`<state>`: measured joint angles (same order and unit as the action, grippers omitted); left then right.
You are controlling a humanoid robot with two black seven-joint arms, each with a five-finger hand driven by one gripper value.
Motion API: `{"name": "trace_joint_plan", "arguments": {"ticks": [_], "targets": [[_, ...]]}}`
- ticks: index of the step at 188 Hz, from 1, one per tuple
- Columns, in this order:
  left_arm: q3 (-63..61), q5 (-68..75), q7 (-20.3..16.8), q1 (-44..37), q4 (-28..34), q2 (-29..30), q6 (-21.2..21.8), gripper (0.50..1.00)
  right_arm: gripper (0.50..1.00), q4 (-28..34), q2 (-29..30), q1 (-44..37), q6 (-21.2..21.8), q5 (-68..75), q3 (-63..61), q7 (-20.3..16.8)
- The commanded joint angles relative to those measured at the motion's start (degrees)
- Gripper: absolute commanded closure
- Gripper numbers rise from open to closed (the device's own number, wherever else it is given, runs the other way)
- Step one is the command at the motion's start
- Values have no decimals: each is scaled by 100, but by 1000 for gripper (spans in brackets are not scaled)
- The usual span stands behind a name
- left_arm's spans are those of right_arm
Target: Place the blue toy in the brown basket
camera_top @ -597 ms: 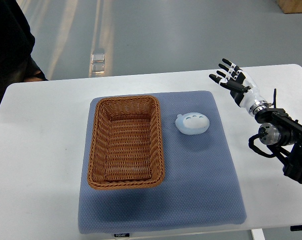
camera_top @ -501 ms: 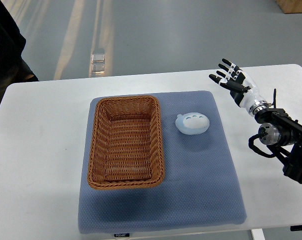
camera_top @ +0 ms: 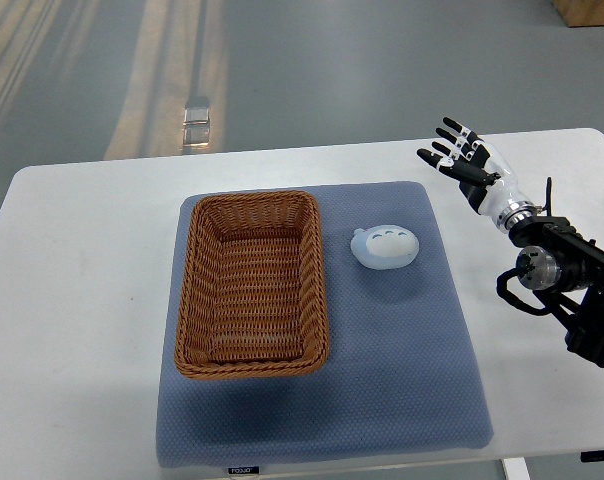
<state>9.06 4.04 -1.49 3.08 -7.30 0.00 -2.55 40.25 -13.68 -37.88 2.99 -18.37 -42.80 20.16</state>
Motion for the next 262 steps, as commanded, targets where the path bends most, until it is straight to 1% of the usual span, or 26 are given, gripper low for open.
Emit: {"name": "trace_joint_plan", "arguments": {"ticks": [1, 76, 121, 153, 183, 204, 228, 262], "targets": [[8, 0, 0, -1, 0, 0, 0, 500, 589, 0, -21, 0, 9, -52, 0, 6], [8, 0, 0, -1, 0, 0, 0, 500, 589, 26, -39, -18, 61, -1019, 9, 32], [8, 0, 0, -1, 0, 0, 0, 500, 589, 88, -100, -44, 404, -1994, 18, 164], [-1, 0, 0, -1, 0, 0, 0, 500, 591, 132, -188, -53, 448, -2829, 27, 208], [-1, 0, 0, 17, 0, 0, 0, 500, 591, 150, -206, -53, 439, -3735, 71, 445], [-1, 0, 0, 17, 0, 0, 0, 500, 591, 351, -293, -71, 431, -4288, 167, 621], [-1, 0, 0, 17, 0, 0, 0, 500, 591, 598, -408, -71, 422, -4851, 167, 700], [-1, 0, 0, 17, 9, 0, 0, 500, 591, 729, -513, -97, 431, -5536, 193, 867]]}}
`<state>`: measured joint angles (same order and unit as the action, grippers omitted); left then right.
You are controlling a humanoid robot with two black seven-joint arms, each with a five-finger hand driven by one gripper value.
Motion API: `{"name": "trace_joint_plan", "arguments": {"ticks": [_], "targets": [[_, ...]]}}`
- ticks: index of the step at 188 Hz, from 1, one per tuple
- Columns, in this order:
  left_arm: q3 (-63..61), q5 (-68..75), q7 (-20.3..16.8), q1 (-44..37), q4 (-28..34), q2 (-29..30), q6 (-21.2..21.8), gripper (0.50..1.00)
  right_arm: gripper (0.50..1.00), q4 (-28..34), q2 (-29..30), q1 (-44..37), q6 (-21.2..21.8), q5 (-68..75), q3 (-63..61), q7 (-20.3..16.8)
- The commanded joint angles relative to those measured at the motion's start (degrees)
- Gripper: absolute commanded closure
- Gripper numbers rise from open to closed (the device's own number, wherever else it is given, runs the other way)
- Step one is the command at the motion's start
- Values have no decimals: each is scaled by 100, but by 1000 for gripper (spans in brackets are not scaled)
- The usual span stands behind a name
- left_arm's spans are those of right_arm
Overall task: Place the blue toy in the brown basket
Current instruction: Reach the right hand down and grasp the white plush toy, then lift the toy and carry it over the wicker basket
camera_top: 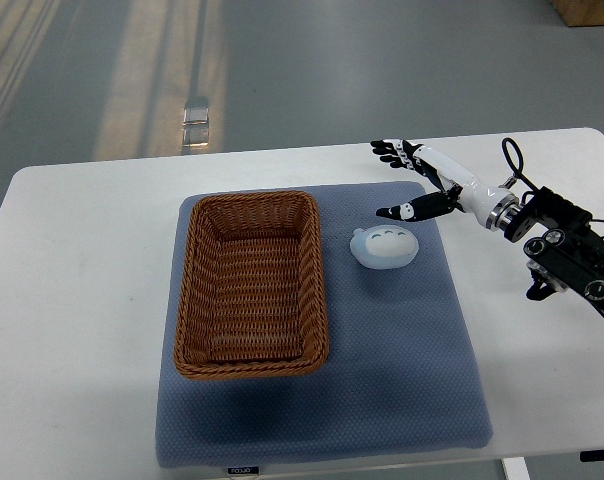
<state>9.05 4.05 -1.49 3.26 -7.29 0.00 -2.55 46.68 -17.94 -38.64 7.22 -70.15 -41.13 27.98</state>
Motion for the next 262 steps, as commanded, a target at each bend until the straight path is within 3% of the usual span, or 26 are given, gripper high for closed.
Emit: {"name": "trace_joint_plan", "arguments": {"ticks": [1, 44, 78, 175, 234, 250, 262], "targets": [[1, 0, 0, -1, 9, 0, 0, 500, 591, 87, -87, -20, 8, -359, 26, 84], [1, 0, 9, -1, 17, 0, 0, 500, 591, 746, -649, -205, -10, -772, 948, 348], [-8, 9, 18, 8, 9, 0, 0, 500, 591, 773, -763, -345, -63, -1203, 1458, 524], [-26, 9, 18, 17, 9, 0, 0, 500, 611, -45, -359, -653, -906, -1221, 2373, 251], [-26, 9, 18, 34, 0, 0, 0, 500, 762, -141, -271, -671, -968, -1221, 2443, 190], [-26, 9, 18, 61, 0, 0, 0, 500, 844, -141, -262, -671, -1056, -1221, 2443, 190], [-26, 17, 18, 61, 0, 0, 0, 500, 879, -141, -254, -671, -1109, -1221, 2434, 190]]}}
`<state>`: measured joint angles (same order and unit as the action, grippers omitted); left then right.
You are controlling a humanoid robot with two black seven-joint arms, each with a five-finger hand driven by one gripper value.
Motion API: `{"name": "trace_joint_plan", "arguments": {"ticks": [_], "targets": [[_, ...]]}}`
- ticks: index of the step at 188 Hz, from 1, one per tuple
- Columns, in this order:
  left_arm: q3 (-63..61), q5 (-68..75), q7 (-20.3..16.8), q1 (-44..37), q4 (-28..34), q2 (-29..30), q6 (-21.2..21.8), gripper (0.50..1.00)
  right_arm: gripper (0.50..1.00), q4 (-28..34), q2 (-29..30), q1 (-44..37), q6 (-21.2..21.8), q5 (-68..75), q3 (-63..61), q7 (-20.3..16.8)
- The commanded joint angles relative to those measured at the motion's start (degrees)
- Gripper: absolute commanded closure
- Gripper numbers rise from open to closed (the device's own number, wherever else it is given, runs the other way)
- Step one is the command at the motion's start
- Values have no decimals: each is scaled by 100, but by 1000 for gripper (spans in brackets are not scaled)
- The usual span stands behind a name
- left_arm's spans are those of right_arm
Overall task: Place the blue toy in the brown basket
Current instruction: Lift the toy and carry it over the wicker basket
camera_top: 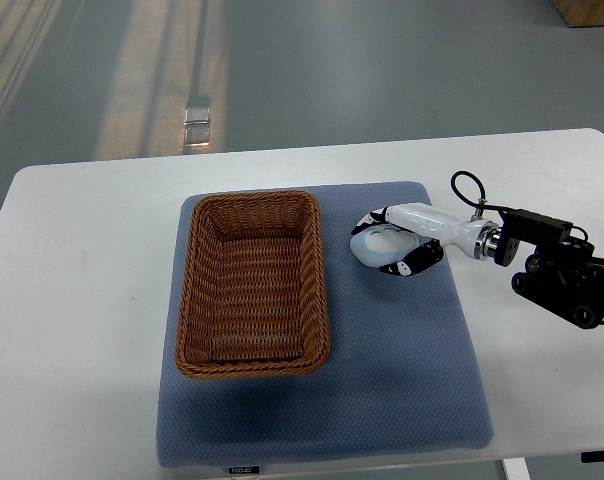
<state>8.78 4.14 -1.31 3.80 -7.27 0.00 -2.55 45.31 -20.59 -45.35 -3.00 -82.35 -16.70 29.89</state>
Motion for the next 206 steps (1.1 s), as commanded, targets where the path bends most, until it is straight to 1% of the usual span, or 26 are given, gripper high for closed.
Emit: {"name": "trace_joint_plan", "arguments": {"ticks": [1, 7, 16, 27, 39, 63, 108, 137, 157, 178, 202, 206], "targets": [[1, 8, 0, 7, -3, 0, 0, 500, 879, -4, 12, 0, -87, 0, -9, -1], [1, 8, 0, 7, -3, 0, 0, 500, 889, -4, 12, -8, -122, 9, -26, -1], [1, -1, 0, 7, -3, 0, 0, 500, 922, 5, 3, -8, -166, 17, -35, 8], [1, 8, 0, 7, -3, 0, 0, 500, 944, 13, -6, -17, -210, 53, -88, 8], [1, -1, 0, 7, -3, 0, 0, 500, 953, 13, -6, -35, -289, 88, -96, 8], [1, 8, 0, 7, -3, 0, 0, 500, 953, 66, -6, -211, -386, 158, -114, 17], [1, 8, 0, 51, -3, 0, 0, 500, 936, 92, 143, -650, -386, 422, -237, 52], [1, 8, 0, 51, -3, 0, 0, 500, 914, 92, 556, -861, -280, 422, -228, 78], [1, 8, 0, 51, -3, 0, 0, 500, 904, 92, 837, -879, -78, 422, -228, 78], [1, 17, 0, 51, -12, 0, 0, 500, 891, 84, 1163, -879, -34, 404, -202, 78], [1, 25, 0, 42, -12, 0, 0, 500, 850, 84, 1435, -870, -25, 387, -123, 69], [1, 25, 0, 51, -12, 0, 0, 500, 832, 84, 1462, -870, -25, 378, -123, 69]]}}
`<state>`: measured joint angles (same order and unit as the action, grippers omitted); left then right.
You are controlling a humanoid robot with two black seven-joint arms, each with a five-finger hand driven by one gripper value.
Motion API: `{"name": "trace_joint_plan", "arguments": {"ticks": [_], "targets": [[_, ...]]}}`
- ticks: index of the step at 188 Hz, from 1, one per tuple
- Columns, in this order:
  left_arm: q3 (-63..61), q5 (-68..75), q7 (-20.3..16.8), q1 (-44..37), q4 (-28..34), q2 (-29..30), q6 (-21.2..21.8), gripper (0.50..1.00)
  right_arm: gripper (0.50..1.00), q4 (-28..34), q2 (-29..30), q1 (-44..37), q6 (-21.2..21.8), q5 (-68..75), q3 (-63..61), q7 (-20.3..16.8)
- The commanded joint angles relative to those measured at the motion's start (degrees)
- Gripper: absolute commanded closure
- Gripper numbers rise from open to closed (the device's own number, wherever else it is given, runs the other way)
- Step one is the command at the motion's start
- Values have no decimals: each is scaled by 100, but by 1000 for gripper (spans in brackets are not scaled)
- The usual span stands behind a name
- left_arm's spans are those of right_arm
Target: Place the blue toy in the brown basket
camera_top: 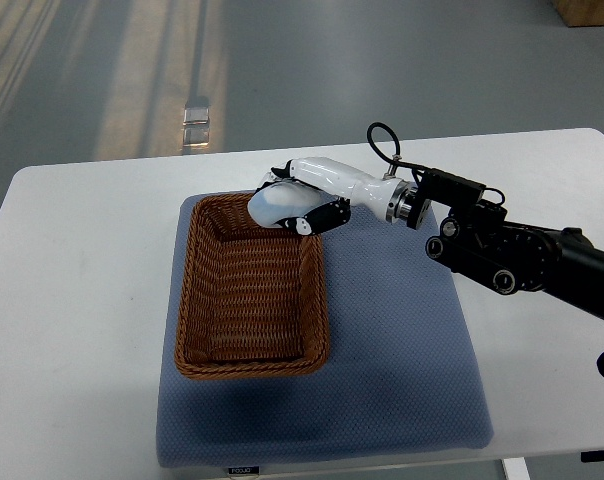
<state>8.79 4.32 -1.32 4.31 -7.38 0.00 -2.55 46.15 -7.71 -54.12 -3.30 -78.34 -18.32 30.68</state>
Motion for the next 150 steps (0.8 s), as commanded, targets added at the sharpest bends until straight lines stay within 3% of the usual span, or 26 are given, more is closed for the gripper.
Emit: {"name": "trace_joint_plan", "arguments": {"ticks": [1, 18, 52, 112, 150], "targets": [[0, 8, 0, 0, -1, 0, 0, 500, 820, -9, 191, 16, 5, -24, 40, -9], [0, 8, 0, 0, -1, 0, 0, 500, 746, -53, 296, 24, 5, -59, 66, -27], [9, 8, 0, 0, -1, 0, 0, 500, 648, -53, 340, 16, -4, -67, 136, -35], [26, 8, 0, -9, 8, 0, 0, 500, 642, -352, 270, 60, -57, 56, -75, -44], [26, 8, 0, -9, -9, 0, 0, 500, 642, -625, 156, 437, -57, 1101, -734, -79]]}}
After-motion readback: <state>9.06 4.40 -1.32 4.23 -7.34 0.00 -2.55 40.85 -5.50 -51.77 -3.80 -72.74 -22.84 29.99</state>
